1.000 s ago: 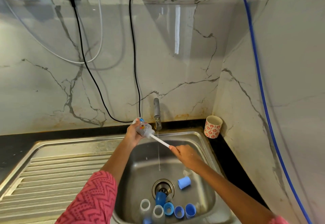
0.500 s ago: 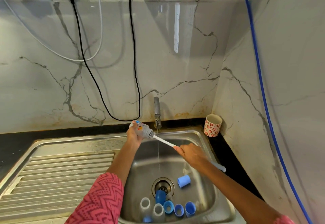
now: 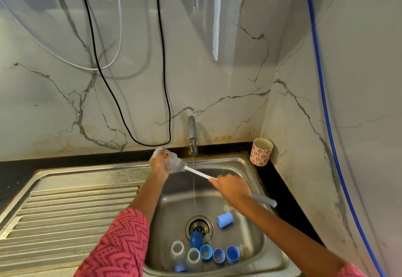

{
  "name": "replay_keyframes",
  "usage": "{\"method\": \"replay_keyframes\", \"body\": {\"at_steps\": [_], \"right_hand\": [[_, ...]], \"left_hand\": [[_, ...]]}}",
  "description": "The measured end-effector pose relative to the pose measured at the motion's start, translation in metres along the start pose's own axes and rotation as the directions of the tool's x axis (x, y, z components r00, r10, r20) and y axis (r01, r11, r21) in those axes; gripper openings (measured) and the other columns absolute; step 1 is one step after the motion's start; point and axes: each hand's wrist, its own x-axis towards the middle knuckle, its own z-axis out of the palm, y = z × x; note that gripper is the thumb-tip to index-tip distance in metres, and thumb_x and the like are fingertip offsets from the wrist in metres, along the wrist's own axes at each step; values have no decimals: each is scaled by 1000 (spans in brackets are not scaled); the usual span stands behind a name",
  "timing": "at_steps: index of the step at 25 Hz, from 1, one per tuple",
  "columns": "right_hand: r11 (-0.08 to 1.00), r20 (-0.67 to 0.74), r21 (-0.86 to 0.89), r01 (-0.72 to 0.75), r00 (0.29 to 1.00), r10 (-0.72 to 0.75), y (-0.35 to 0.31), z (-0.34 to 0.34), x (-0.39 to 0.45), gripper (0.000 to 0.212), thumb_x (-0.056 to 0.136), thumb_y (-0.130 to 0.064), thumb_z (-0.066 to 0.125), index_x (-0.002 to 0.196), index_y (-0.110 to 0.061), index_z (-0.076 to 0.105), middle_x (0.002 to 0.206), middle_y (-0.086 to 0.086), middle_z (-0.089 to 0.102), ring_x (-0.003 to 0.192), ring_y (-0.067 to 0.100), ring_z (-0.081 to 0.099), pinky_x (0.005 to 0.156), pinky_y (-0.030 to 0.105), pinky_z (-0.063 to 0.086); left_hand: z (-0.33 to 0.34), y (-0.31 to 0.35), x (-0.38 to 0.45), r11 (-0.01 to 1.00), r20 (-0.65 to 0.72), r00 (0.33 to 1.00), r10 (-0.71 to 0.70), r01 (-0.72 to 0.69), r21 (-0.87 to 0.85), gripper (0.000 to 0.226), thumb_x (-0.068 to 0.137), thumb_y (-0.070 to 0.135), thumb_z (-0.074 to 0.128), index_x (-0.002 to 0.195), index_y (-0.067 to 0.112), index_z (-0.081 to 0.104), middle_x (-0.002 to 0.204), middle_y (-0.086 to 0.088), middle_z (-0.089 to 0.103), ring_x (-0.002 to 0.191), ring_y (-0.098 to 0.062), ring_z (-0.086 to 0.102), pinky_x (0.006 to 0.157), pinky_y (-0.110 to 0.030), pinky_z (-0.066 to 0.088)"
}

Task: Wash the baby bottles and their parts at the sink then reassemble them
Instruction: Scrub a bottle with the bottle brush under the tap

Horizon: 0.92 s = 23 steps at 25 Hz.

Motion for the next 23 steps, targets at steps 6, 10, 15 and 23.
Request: {"method": "replay_keyframes", "body": {"at_steps": [6, 10, 15, 23], "right_hand": [[984, 94, 134, -120, 990, 108, -8, 3, 10, 48, 95, -52, 43, 66, -16, 51, 58, -1, 46, 48, 13, 42, 45, 24, 32], [915, 224, 355, -192, 968, 116, -16, 11, 9, 50, 99, -49, 34, 60, -19, 40, 58, -3, 40, 49, 11, 35, 45, 23, 26], [935, 243, 299, -188, 963, 116, -4, -8, 17, 51, 98, -50, 34, 59, -18, 39, 58, -2, 40, 52, 14, 39, 49, 25, 30], [991, 136, 23, -134, 982, 130, -2, -17, 10, 51, 100, -49, 29, 59, -19, 34, 61, -3, 37, 72, 18, 47, 48, 21, 23]], "left_hand": [[-11, -20, 9, 990, -36, 997, -62, 66, 128, 48, 89, 25, 62, 130, 6, 46, 124, -14, 56, 107, -30, 60, 95, -47, 49], [-14, -14, 9, 999, -71, 997, -18, 21, 43, 44, 92, 21, 58, 130, 2, 48, 122, -14, 57, 108, -28, 60, 94, -41, 50], [-3, -15, 0, 1000, -101, 995, 12, -13, -13, 44, 91, 21, 60, 129, 3, 48, 113, -13, 55, 101, -25, 57, 96, -40, 48], [-2, -19, -2, 991, -177, 978, 115, -101, 87, 58, 83, 29, 70, 131, 5, 47, 124, -16, 55, 111, -29, 57, 94, -39, 49]]}}
